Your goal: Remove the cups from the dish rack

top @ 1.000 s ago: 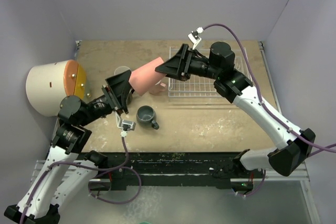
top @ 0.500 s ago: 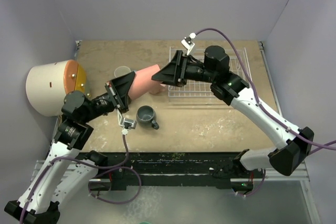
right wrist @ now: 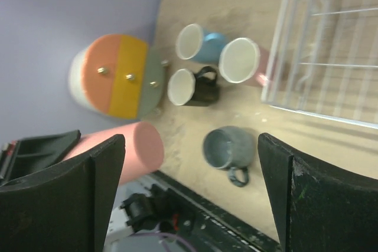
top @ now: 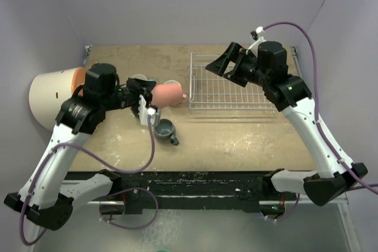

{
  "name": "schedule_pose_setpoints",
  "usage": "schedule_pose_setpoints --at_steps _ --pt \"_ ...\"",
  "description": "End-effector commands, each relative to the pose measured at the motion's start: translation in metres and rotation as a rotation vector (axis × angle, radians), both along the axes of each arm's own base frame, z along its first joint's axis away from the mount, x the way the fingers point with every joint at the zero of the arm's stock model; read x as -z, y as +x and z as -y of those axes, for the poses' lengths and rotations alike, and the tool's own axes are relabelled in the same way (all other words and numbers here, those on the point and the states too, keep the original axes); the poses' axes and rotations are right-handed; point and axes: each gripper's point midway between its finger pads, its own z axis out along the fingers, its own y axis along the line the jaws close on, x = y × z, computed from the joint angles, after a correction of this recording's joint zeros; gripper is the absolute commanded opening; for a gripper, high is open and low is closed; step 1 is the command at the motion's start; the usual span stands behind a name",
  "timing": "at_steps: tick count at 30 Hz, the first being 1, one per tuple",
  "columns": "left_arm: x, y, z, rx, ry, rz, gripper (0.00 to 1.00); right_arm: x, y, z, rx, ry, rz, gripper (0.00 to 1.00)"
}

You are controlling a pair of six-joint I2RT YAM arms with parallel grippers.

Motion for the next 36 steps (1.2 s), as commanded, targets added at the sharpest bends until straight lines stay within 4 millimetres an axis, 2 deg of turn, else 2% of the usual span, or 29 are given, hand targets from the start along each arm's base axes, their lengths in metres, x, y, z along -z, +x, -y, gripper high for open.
schedule_pose_setpoints --at_steps 1,5,8,14,15,18,20,24,28,32,36 --pt "0.047 -0.01 -0.021 -0.181 0.091 -0.433 0.0 0.017 -0.005 0.046 0.14 -0.21 0.019 0.94" --pt "0.064 -0.01 -0.029 -0.286 0.137 -0.599 0.0 0.027 -0.005 0.051 0.156 -0.241 0.001 0.95" --pt "0.081 -0.023 -0.05 -0.337 0.296 -0.699 0.0 0.026 -0.006 0.055 0.165 -0.253 0.006 0.95" --pt "0.143 -0.045 -0.116 -0.57 0.604 -0.808 0.0 0.033 -0.005 0.057 0.169 -0.281 -0.009 0.95" --pt "0.152 -0.051 -0.121 -0.576 0.632 -0.826 0.0 0.037 -0.005 0.058 0.171 -0.285 -0.018 0.99" --pt "0.177 -0.063 -0.127 -0.596 0.685 -0.904 0.0 0.048 -0.009 0.062 0.189 -0.289 -0.035 1.0" --pt "0.191 -0.064 -0.125 -0.608 0.694 -0.952 0.0 0.051 -0.012 0.066 0.204 -0.293 -0.037 1.0" --pt "0.217 -0.054 -0.12 -0.626 0.696 -0.977 0.0 0.053 -0.017 0.075 0.229 -0.311 -0.036 1.0" --pt "0.228 -0.042 -0.11 -0.627 0.673 -0.994 0.0 0.055 -0.021 0.082 0.247 -0.338 -0.04 1.0" --pt "0.211 -0.029 -0.083 -0.61 0.595 -1.018 0.0 0.056 -0.023 0.084 0.247 -0.34 -0.041 1.0" --pt "0.192 -0.043 -0.047 -0.545 0.638 -1.011 0.0 0.057 -0.025 0.084 0.251 -0.337 -0.045 1.0"
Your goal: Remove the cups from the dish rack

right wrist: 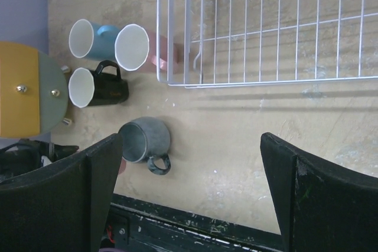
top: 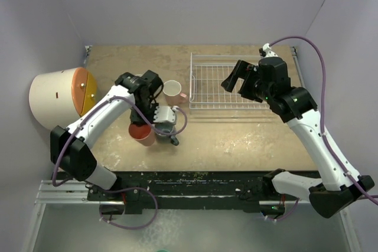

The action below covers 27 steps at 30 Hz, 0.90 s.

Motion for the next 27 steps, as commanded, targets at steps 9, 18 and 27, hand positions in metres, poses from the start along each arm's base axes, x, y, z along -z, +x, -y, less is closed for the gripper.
schedule_pose_setpoints --at_steps 9,18,27 --pt "-0.061 -0.023 0.129 0.17 -0.156 -0.004 0.0 -0.009 -0.004 0.011 0.037 -0.011 0.03 1.0" --pt "-0.013 0.006 0.169 0.167 -0.088 -0.013 0.0 0.0 -0.01 0.033 0.124 -0.079 0.004 1.0" --pt "0.021 0.051 0.197 0.122 -0.049 0.092 0.0 0.017 -0.006 0.058 0.209 -0.115 -0.028 1.0"
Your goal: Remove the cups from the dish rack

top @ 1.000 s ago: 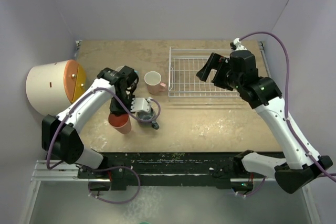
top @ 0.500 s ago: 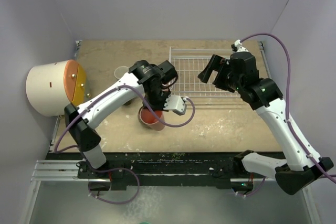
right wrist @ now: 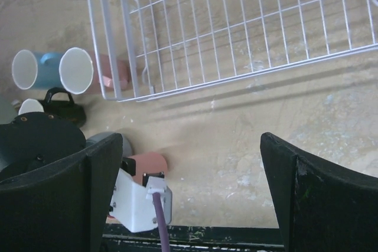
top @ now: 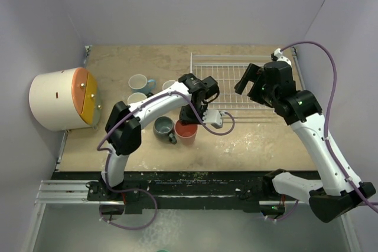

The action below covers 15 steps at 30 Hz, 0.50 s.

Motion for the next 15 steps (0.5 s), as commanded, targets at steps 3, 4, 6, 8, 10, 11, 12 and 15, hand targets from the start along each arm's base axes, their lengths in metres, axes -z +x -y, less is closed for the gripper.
schedule_pose_setpoints --at_steps 3,4,6,8,10,11,12,15 --pt "0.0 0.027 0.02 -0.055 -0.037 0.096 0.0 0.007 0.001 0.013 0.047 -0.015 -0.006 1.0" --pt "0.004 0.027 0.019 -0.056 -0.029 0.096 0.0 0.009 0.001 0.013 0.046 -0.014 -0.009 1.0" --pt "0.011 0.027 0.015 -0.06 -0.015 0.098 0.06 0.011 0.001 0.014 0.046 -0.01 -0.008 1.0" --pt "0.013 0.025 0.013 -0.064 -0.009 0.093 0.62 0.01 0.002 0.014 0.047 -0.005 -0.006 1.0" --pt "0.009 0.026 0.013 -0.07 -0.022 0.107 1.0 0.011 0.003 0.015 0.048 -0.004 -0.006 1.0" --pt "0.006 0.026 0.014 -0.072 -0.031 0.117 0.99 0.01 0.003 0.014 0.047 -0.003 -0.006 1.0" --pt "0.001 0.028 0.014 -0.073 -0.04 0.13 0.99 0.011 0.003 0.014 0.048 -0.005 -0.007 1.0" --pt "-0.018 0.032 0.013 -0.081 -0.069 0.182 0.99 0.009 0.005 0.016 0.056 -0.012 0.002 1.0"
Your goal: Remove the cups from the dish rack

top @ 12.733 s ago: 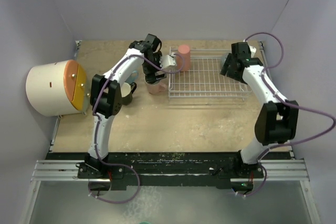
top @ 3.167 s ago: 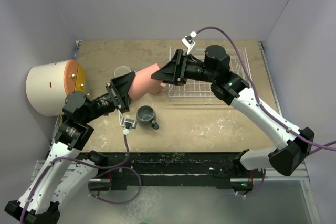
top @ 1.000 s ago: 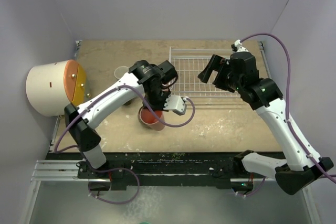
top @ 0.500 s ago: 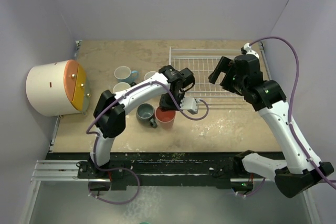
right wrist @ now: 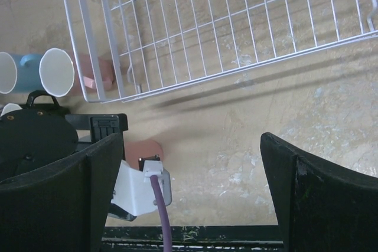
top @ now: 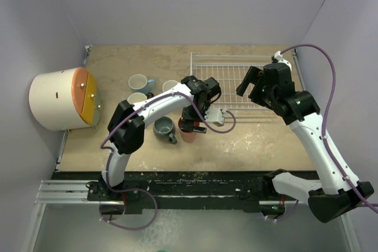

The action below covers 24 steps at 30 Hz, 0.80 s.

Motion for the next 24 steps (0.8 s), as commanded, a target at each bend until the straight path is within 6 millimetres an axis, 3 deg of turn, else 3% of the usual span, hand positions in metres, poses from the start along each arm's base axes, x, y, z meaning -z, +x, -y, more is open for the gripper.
schedule_pose_setpoints --at_steps 1,4,10,12,15,16,17,19,21,24 --pt "-0.047 0.011 0.001 -0.032 -0.086 0.13 0.99 -0.013 0.004 0.004 0.016 0.001 0.053 1.0" --pt "-0.075 0.019 -0.007 -0.056 -0.099 0.22 0.99 -0.021 0.006 0.008 0.025 -0.02 0.079 1.0" --pt "-0.163 0.05 -0.039 -0.156 -0.227 0.528 0.99 -0.026 0.011 0.025 0.081 -0.095 0.116 1.0" --pt "-0.196 0.058 -0.055 -0.263 -0.347 0.622 0.99 -0.026 0.012 0.04 0.137 -0.146 0.146 1.0" --pt "-0.231 0.058 -0.097 -0.52 -0.643 0.658 0.99 -0.025 0.013 0.057 0.177 -0.218 0.235 1.0" --pt "-0.234 0.056 -0.118 -0.612 -0.722 0.701 0.99 -0.023 0.013 0.061 0.181 -0.237 0.267 1.0" --pt "-0.207 0.052 -0.14 -0.698 -0.716 0.742 0.99 -0.024 0.014 0.066 0.19 -0.256 0.31 1.0" --pt "-0.2 0.042 -0.181 -0.834 -0.775 0.934 0.99 -0.015 0.011 0.071 0.193 -0.278 0.346 1.0" --pt "-0.186 0.023 -0.197 -0.851 -0.831 0.981 0.99 -0.001 0.005 0.078 0.237 -0.269 0.358 1.0" --pt "-0.163 0.005 -0.202 -0.911 -0.892 0.946 0.99 0.012 0.001 0.086 0.272 -0.285 0.385 1.0"
